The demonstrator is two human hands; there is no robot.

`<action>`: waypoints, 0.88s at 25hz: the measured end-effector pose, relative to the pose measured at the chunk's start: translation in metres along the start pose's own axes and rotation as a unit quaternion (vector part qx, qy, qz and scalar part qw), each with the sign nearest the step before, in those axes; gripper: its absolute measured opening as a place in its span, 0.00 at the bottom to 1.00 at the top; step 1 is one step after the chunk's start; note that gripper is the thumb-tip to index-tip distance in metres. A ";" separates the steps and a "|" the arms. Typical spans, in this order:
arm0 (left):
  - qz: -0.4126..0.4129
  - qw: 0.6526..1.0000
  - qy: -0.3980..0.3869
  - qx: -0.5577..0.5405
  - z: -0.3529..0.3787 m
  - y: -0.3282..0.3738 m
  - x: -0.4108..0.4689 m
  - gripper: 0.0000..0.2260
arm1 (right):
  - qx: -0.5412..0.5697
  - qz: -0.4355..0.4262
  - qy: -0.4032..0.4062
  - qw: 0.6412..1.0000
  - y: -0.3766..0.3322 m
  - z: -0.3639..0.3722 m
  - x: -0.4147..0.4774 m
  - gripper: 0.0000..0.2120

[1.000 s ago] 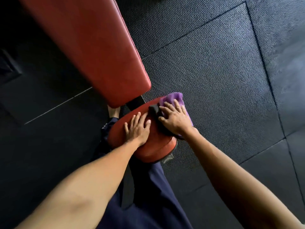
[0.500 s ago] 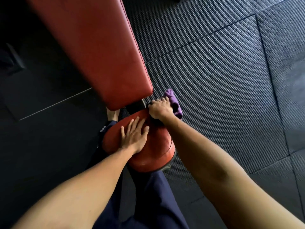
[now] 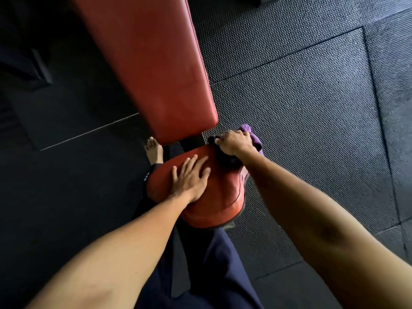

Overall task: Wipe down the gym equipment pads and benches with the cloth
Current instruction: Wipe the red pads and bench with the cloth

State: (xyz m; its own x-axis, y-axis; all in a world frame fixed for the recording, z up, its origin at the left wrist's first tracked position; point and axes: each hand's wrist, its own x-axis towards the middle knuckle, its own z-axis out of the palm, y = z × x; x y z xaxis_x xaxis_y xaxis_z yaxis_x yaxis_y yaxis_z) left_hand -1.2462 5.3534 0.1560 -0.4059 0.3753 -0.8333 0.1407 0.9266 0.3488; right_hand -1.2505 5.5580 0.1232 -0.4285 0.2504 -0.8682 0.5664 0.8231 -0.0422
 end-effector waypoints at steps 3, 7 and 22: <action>-0.029 0.999 -0.013 -0.008 -0.002 0.002 -0.002 0.24 | 0.023 -0.067 -0.002 0.997 -0.038 0.010 -0.008 0.23; -0.088 0.996 0.003 -0.031 -0.009 -0.007 -0.006 0.22 | 0.109 -0.158 0.025 0.981 -0.041 0.022 -0.071 0.27; -0.096 0.993 0.024 -0.058 -0.009 -0.037 -0.017 0.22 | -0.058 -0.141 0.035 0.988 -0.065 0.023 -0.093 0.26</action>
State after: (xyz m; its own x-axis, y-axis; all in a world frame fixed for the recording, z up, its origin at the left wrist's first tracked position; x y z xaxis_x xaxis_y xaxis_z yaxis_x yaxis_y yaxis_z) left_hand -1.2526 5.3127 0.1614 -0.4578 0.1871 -0.8691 -0.0468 0.9712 0.2337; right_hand -1.2311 5.4696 0.1953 -0.6077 0.0348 -0.7934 0.3354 0.9168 -0.2167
